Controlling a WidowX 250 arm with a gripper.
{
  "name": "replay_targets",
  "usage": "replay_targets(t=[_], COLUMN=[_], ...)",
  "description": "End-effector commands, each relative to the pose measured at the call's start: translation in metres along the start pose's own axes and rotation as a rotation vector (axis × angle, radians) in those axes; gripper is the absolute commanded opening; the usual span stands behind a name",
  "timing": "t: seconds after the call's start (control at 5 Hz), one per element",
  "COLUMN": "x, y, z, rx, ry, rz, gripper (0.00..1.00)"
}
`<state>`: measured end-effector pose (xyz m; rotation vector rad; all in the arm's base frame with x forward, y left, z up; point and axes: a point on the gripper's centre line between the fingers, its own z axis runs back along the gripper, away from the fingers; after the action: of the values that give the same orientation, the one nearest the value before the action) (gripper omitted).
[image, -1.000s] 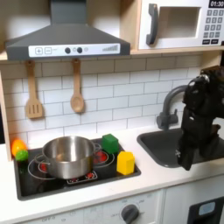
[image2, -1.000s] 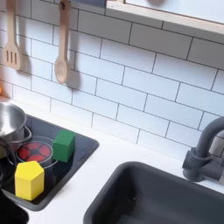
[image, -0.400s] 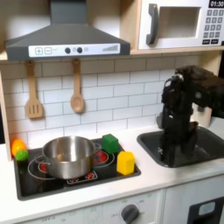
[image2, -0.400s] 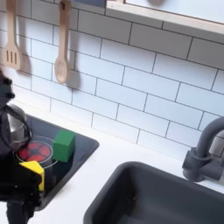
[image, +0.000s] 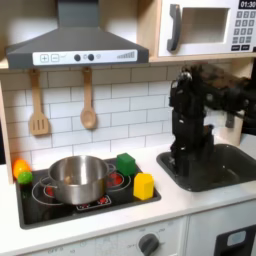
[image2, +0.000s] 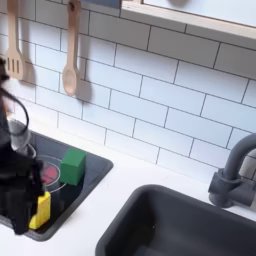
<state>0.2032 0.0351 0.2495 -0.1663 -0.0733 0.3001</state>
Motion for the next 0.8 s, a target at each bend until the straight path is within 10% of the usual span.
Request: replay_targets(t=[0.0,0.2,0.6], x=[0.021,0.022,0.034], y=[0.013,0.023,0.04], z=[0.021,0.017,0.008], rx=[0.037,0.15,0.212], ry=[-0.096,-0.142,-0.209], rz=[0.025,0.018,0.016], gripper=[1.0,1.0,1.0])
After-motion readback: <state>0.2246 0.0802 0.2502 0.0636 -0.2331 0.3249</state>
